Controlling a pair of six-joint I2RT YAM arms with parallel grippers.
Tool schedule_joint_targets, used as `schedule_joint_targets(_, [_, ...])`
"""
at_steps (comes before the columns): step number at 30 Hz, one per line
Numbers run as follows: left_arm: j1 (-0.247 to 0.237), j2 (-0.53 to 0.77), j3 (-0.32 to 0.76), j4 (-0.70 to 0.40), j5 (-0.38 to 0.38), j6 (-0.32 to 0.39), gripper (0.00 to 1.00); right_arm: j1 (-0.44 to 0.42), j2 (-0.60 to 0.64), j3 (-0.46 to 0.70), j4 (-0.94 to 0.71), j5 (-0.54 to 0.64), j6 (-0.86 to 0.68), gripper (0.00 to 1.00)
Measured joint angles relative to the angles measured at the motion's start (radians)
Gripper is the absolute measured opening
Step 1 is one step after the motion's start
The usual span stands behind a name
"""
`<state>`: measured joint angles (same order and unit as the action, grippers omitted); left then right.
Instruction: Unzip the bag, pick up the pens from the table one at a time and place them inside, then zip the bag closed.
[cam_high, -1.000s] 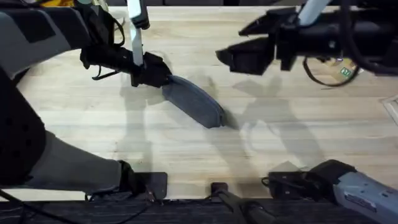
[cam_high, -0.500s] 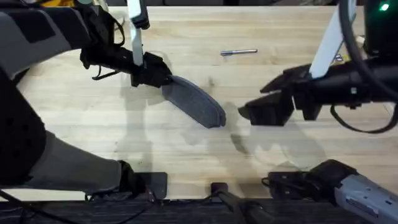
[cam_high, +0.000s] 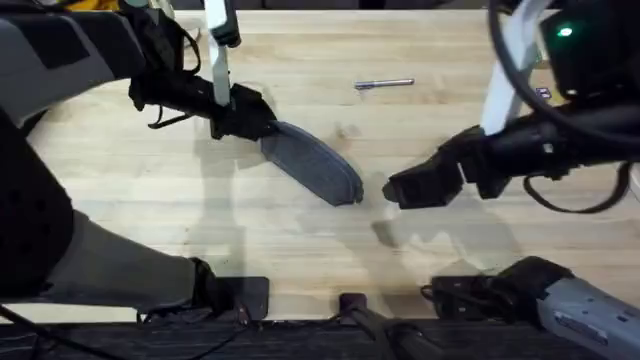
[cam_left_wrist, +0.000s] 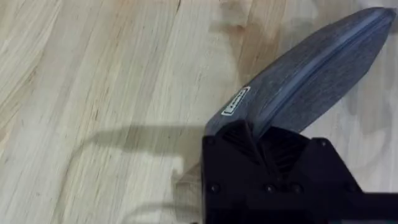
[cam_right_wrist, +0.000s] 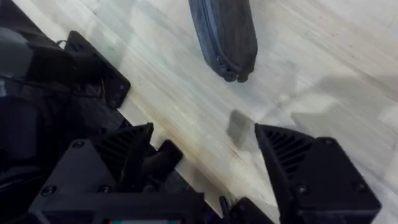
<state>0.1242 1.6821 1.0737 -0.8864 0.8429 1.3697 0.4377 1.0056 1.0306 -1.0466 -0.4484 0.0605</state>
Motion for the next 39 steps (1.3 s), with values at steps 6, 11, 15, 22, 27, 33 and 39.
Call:
schedule_joint_targets(6, [0.000,0.000,0.000,0.000,0.000,0.000,0.042,0.021,0.064,-0.007,0.018,0.013,-0.008,0.998])
schedule_joint_targets(11, [0.000,0.000,0.000,0.000,0.000,0.000,0.042,0.046,0.076,-0.086,0.114,0.035,-0.011,0.997])
schedule_joint_targets(15, [0.000,0.000,0.000,0.000,0.000,0.000,0.042,0.063,0.078,-0.140,0.217,0.043,-0.011,0.997])
schedule_joint_targets(22, [0.000,0.000,0.000,0.000,0.000,0.000,0.042,0.066,0.095,-0.213,0.314,0.045,-0.008,0.998])
schedule_joint_targets(27, [0.000,0.000,0.000,0.000,0.000,0.000,0.042,0.073,0.154,-0.222,0.319,0.045,-0.008,0.997])
schedule_joint_targets(33, [0.000,0.000,0.000,0.000,0.000,0.000,0.042,0.143,0.250,-0.222,0.394,0.042,-0.008,0.925])
schedule_joint_targets(39, [0.000,0.000,0.000,0.000,0.000,0.000,0.042,0.160,0.319,-0.222,0.428,0.041,0.001,0.632])
